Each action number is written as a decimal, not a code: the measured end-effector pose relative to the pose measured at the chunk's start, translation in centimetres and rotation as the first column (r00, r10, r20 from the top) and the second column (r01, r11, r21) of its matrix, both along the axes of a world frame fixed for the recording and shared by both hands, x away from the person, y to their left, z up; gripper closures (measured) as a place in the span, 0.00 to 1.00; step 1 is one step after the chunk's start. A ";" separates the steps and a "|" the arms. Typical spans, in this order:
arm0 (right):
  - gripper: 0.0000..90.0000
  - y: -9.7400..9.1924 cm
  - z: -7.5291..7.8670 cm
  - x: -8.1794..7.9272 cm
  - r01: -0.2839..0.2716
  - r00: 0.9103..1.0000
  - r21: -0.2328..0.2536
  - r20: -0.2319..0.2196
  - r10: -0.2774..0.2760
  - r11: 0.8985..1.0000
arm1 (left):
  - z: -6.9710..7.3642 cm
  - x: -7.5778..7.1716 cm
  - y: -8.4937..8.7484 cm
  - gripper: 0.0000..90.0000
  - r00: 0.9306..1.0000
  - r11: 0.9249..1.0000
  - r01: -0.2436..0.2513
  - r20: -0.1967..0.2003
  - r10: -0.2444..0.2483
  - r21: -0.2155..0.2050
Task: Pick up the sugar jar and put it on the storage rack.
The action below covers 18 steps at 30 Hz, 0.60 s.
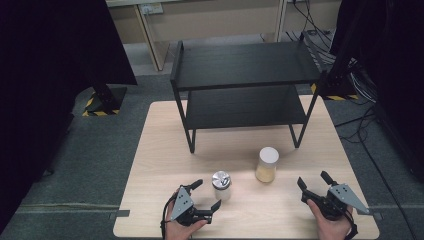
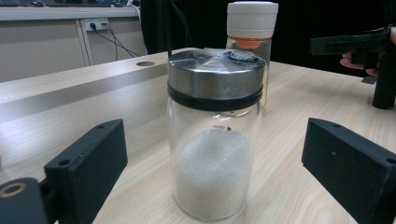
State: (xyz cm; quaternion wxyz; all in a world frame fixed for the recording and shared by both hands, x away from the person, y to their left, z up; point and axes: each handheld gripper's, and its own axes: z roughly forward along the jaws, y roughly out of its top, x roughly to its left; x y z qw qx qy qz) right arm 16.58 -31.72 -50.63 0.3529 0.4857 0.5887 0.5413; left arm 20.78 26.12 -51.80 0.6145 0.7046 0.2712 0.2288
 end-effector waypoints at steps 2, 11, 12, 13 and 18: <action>0.13 0.0 0.0 0.0 0.000 1.000 0.000 -0.001 0.000 1.000 | 0.0 0.0 -0.1 0.07 1.000 1.000 -0.001 -0.001 0.001 -0.002; 0.13 0.1 0.1 0.1 0.001 1.000 -0.003 -0.003 -0.001 1.000 | 0.4 1.1 -0.8 0.08 0.999 1.000 0.010 -0.033 -0.010 0.000; 0.13 0.1 0.0 0.1 0.002 1.000 -0.003 -0.002 -0.002 1.000 | 0.4 1.3 -0.9 0.08 0.999 1.000 0.011 -0.035 -0.011 0.003; 0.13 0.1 0.0 0.1 0.001 1.000 -0.003 -0.001 -0.001 1.000 | 0.4 1.3 -0.9 0.08 0.999 1.000 0.011 -0.035 -0.011 0.003; 0.13 0.0 0.0 0.1 0.000 1.000 0.001 -0.001 0.000 1.000 | 0.8 2.1 -1.5 0.12 0.999 1.000 0.017 -0.042 -0.016 0.026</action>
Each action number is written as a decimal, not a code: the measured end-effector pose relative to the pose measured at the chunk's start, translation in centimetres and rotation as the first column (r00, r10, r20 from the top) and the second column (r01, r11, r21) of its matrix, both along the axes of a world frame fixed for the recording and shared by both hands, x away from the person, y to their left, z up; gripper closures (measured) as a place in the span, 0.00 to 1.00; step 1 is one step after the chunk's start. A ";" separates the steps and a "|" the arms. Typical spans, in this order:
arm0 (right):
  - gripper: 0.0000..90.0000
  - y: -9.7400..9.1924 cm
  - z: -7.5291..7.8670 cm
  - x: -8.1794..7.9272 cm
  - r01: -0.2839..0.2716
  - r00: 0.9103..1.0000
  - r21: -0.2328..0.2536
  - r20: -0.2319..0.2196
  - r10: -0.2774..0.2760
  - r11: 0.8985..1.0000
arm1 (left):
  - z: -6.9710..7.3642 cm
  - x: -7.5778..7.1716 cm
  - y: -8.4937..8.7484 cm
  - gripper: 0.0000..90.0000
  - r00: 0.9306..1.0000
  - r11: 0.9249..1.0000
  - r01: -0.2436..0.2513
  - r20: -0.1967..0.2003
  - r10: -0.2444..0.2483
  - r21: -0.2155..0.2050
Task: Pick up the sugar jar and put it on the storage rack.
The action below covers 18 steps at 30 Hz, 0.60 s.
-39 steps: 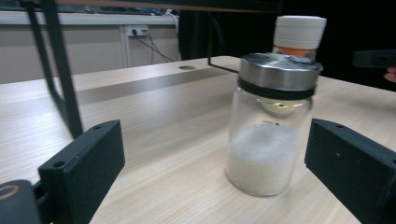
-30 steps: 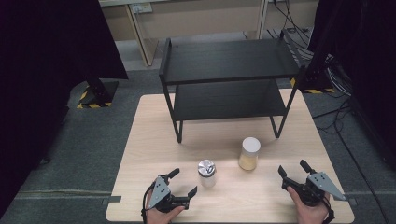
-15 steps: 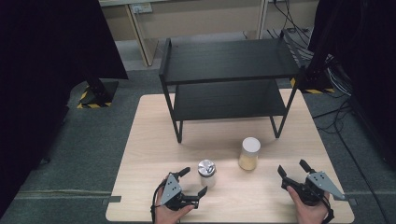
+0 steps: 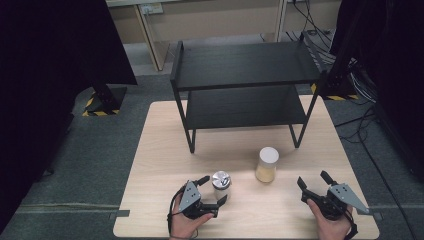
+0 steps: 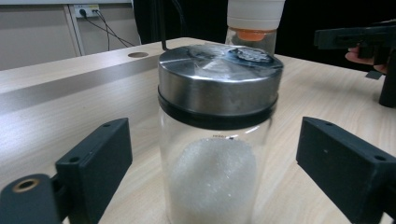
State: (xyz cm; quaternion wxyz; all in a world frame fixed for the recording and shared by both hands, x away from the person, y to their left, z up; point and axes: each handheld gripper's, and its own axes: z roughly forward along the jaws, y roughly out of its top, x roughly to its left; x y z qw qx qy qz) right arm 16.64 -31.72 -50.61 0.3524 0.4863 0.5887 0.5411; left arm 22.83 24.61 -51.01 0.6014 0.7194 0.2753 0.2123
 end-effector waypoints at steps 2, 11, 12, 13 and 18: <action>0.13 0.0 0.0 0.0 -0.001 1.000 0.000 0.000 0.001 1.000 | 0.2 0.4 -0.2 0.13 1.000 1.000 0.005 -0.006 -0.005 0.009; 0.13 0.0 0.0 0.0 0.001 1.000 0.003 0.001 -0.001 1.000 | 0.7 0.9 -1.0 0.18 1.000 0.999 -0.004 -0.029 0.005 0.036; 0.13 0.0 0.0 0.0 0.002 1.000 0.003 0.002 -0.002 1.000 | 0.8 0.9 -1.1 0.19 0.999 0.999 -0.006 -0.031 0.007 0.040; 0.13 0.0 0.0 0.0 0.002 1.000 0.002 0.002 -0.002 1.000 | 0.8 1.0 -1.2 0.20 0.999 0.999 -0.007 -0.033 0.008 0.043; 0.13 -0.1 0.0 0.0 0.000 1.000 0.005 -0.001 0.000 1.000 | 1.1 1.0 -1.5 0.26 0.999 0.998 -0.011 -0.037 0.013 0.060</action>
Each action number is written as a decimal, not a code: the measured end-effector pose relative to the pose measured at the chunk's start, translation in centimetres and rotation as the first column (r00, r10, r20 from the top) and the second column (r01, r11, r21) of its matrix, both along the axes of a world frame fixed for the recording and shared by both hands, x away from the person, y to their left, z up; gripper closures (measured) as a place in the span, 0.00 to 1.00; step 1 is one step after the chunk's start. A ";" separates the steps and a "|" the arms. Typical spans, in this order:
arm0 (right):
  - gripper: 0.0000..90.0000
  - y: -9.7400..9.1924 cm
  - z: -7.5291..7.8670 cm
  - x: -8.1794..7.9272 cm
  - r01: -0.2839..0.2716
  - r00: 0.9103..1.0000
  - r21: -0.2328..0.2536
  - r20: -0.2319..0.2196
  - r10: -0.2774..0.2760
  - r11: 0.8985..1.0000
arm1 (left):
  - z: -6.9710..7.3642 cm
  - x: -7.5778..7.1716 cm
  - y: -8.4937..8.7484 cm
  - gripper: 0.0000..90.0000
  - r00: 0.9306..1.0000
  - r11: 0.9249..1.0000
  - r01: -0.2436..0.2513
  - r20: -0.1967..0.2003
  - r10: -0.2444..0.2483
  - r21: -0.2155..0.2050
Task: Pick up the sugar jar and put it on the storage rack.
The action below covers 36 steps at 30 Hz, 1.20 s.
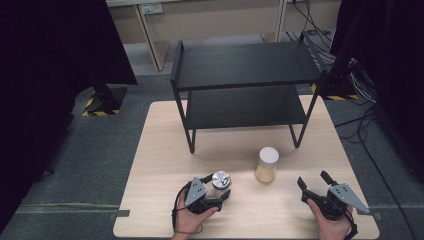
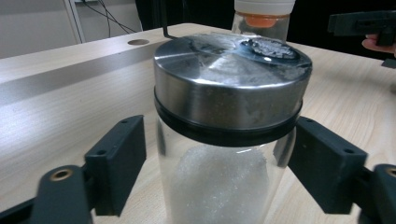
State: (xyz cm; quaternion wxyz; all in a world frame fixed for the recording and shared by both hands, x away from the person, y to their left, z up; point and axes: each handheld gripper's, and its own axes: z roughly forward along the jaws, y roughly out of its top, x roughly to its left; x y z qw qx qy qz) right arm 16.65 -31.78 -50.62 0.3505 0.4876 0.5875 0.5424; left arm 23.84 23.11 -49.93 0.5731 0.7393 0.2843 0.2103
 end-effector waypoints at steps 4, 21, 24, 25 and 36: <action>0.13 0.0 0.0 0.0 0.001 1.000 0.005 -0.002 -0.001 1.000 | 0.1 0.2 -0.3 0.29 1.000 1.000 0.003 -0.005 -0.003 0.009; 0.13 0.0 0.0 0.0 0.005 1.000 0.008 -0.001 -0.005 1.000 | 0.1 0.3 -0.6 0.34 1.000 1.000 0.004 -0.005 -0.004 0.004; 0.13 0.0 0.0 0.0 0.006 1.000 0.011 -0.002 -0.005 1.000 | -0.3 0.5 -0.1 0.34 1.000 0.999 -0.006 -0.024 0.005 -0.047; 0.13 0.0 0.0 0.0 0.005 1.000 0.012 -0.003 -0.005 1.000 | -0.6 0.5 0.2 0.34 0.999 0.996 -0.015 -0.034 0.012 -0.087; 0.13 0.0 0.0 0.0 0.008 1.000 0.012 -0.003 -0.008 1.000 | 0.8 -1.5 0.8 0.34 0.995 0.987 -0.070 0.056 0.079 -0.144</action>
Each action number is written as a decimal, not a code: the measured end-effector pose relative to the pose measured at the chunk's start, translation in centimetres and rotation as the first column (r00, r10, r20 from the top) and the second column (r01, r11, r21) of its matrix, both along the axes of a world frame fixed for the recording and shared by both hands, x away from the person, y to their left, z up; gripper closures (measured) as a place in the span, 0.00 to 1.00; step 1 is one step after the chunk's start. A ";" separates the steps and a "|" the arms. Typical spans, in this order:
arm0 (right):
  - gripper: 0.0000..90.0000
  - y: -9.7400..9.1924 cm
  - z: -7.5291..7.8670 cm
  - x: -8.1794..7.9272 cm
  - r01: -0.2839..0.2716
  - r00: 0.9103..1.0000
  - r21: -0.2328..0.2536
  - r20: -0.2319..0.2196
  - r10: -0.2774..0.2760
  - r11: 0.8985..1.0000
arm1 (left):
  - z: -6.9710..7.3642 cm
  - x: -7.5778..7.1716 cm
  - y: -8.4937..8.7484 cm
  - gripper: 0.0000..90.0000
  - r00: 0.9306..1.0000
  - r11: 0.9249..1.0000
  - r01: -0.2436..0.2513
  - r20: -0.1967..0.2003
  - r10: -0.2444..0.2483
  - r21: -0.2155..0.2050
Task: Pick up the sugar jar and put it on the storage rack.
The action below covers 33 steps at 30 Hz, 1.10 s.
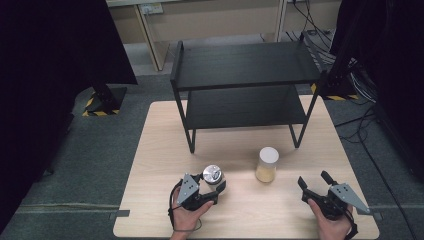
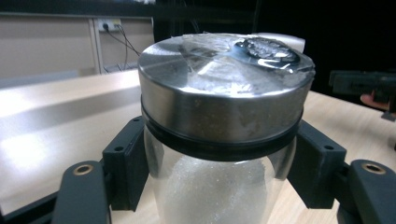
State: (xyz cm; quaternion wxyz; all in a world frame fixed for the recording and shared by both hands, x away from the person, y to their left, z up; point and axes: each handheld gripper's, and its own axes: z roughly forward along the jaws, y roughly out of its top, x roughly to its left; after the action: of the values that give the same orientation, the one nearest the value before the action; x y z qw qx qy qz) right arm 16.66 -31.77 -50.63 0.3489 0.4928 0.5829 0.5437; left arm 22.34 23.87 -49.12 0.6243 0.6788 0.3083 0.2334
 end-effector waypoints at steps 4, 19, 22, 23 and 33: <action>0.13 0.0 0.0 0.0 0.001 1.000 0.000 -0.001 -0.001 1.000 | 0.8 -0.6 -0.2 0.34 0.999 1.000 -0.020 0.030 0.020 0.007; 0.13 0.0 0.0 0.0 0.003 1.000 0.006 -0.003 -0.003 1.000 | 6.9 -1.2 -1.8 0.34 0.975 0.983 -0.183 0.137 0.176 0.033; 0.13 0.0 0.0 0.0 0.003 1.000 0.009 -0.004 -0.003 1.000 | 7.5 -1.0 -2.0 0.34 0.971 0.980 -0.198 0.143 0.191 0.036; 0.13 0.0 0.0 0.0 0.004 1.000 0.009 -0.004 -0.004 1.000 | 8.0 -0.9 -2.1 0.34 0.968 0.978 -0.207 0.150 0.199 0.038; 0.13 0.0 0.0 0.0 0.004 1.000 0.011 -0.004 -0.004 1.000 | 10.1 0.1 -2.3 0.34 0.965 0.973 -0.225 0.153 0.215 0.054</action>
State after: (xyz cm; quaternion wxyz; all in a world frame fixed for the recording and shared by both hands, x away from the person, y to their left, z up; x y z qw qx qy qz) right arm 16.67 -31.82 -50.61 0.3460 0.4969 0.5798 0.5452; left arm 22.48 21.52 -39.05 0.5910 0.6430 0.3268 0.3613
